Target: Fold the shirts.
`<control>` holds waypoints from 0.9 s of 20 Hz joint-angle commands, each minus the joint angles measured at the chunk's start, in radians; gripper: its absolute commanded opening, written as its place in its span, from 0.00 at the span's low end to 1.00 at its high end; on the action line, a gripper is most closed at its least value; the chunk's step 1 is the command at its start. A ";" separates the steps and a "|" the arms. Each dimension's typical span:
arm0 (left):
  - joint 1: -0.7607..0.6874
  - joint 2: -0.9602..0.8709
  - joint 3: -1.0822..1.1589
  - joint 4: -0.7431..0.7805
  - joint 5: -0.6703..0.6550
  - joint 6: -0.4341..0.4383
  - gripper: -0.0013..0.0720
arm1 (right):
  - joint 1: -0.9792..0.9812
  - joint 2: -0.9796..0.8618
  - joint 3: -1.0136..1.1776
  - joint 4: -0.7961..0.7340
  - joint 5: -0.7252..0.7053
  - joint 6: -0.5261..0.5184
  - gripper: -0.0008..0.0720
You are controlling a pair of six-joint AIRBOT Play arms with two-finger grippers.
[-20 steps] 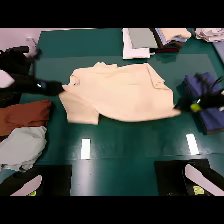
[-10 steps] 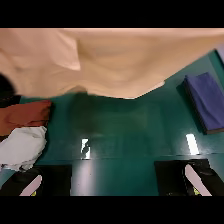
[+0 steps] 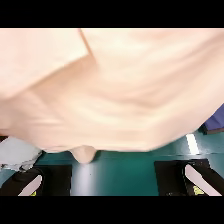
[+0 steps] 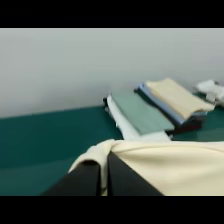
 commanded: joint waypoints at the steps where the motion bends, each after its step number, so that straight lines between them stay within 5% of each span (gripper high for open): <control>1: 0.001 -0.126 -0.180 0.020 -0.051 -0.011 0.06 | 0.001 -0.126 -0.102 -0.006 0.079 0.006 0.04; 8: 0.001 -0.569 -0.402 0.016 0.074 0.022 0.06 | 0.004 -0.443 -0.478 -0.004 -0.060 0.004 0.04; 13: 0.001 -0.726 -0.376 0.001 0.217 0.020 0.06 | 0.043 -0.630 -0.454 0.004 -0.205 0.003 0.04; 18: 0.001 -0.723 -0.346 0.005 0.013 0.103 0.06 | 0.061 -0.629 -0.379 -0.033 -0.117 -0.043 0.04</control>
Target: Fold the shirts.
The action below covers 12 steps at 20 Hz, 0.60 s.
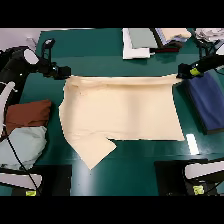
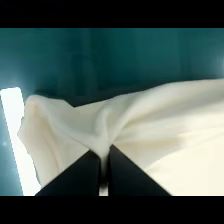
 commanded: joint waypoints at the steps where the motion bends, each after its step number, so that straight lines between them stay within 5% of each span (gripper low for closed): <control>1: 0.000 -0.017 -0.008 -0.002 -0.146 0.050 0.06 | 0.009 0.019 -0.011 -0.053 0.043 -0.024 0.04; 9: 0.000 -0.017 -0.201 -0.018 -0.129 0.047 0.06 | 0.010 0.169 -0.330 -0.083 -0.113 -0.021 0.05; 10: 0.000 -0.017 -0.202 -0.017 -0.134 0.046 0.30 | 0.009 0.167 -0.341 -0.061 -0.119 -0.021 0.22; 11: 0.000 -0.015 -0.201 -0.017 -0.138 0.037 0.69 | 0.009 0.164 -0.341 -0.039 -0.122 -0.021 0.54; 12: 0.000 -0.012 -0.199 -0.011 -0.146 0.017 0.76 | 0.009 0.164 -0.337 -0.026 -0.122 -0.020 0.64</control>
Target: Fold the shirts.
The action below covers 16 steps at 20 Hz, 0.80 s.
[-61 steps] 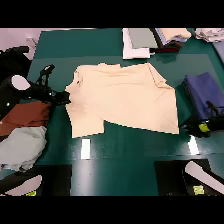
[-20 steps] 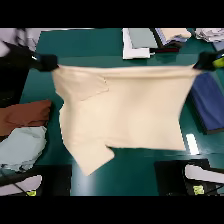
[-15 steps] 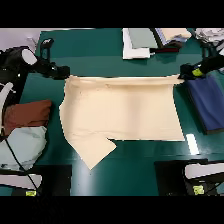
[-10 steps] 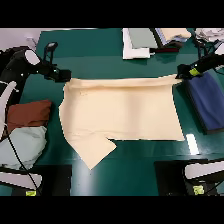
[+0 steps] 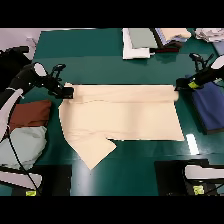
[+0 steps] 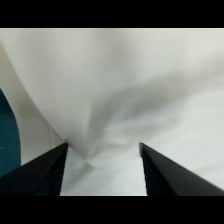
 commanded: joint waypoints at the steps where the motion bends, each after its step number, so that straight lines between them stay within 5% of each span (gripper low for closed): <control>1: -0.002 0.011 -0.011 0.001 -0.040 -0.038 0.76 | 0.001 0.011 -0.014 0.057 -0.017 0.002 0.64; 5: -0.002 0.163 -0.095 0.010 -0.122 -0.055 0.75 | 0.001 0.092 0.010 0.063 0.079 0.001 0.63; 11: -0.003 0.609 -0.624 0.006 -0.130 -0.181 0.75 | 0.001 0.343 -0.158 0.066 0.024 0.001 0.63; 16: -0.003 0.790 -0.887 -0.167 -0.105 -0.213 0.75 | 0.001 0.429 -0.210 0.080 -0.032 0.002 0.63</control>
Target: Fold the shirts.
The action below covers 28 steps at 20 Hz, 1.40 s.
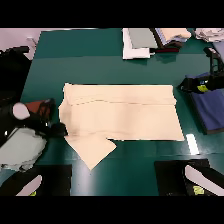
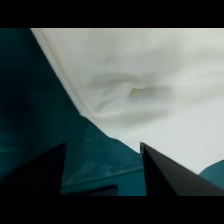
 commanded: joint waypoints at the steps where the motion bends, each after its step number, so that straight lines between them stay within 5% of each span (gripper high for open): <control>1: 0.000 0.093 -0.163 -0.142 0.042 -0.023 0.75 | 0.000 0.056 -0.029 0.006 -0.028 0.001 0.63; 5: -0.005 0.093 -0.227 -0.240 0.161 -0.015 0.75 | 0.000 0.061 -0.029 0.005 -0.017 0.001 0.63; 11: -0.195 0.093 -0.244 -0.332 0.338 -0.016 0.75 | 0.000 0.061 -0.029 0.005 0.001 0.001 0.63; 13: -0.204 0.093 -0.210 -0.327 0.299 -0.008 0.23 | -0.013 0.061 -0.029 -0.005 0.051 -0.003 0.63; 15: -0.204 0.093 -0.163 -0.308 0.258 0.020 0.06 | -0.059 0.061 -0.035 -0.006 0.119 -0.025 0.63; 20: -0.204 0.093 -0.061 -0.191 0.198 0.019 0.06 | -0.304 0.114 -0.267 -0.046 0.211 -0.048 0.64; 22: -0.204 0.093 -0.058 -0.191 0.197 0.019 0.06 | -0.403 0.108 -0.392 -0.088 0.226 -0.048 0.83; 28: -0.204 0.093 -0.058 -0.190 0.204 0.019 0.06 | -0.442 0.008 -0.576 -0.038 0.164 -0.049 0.71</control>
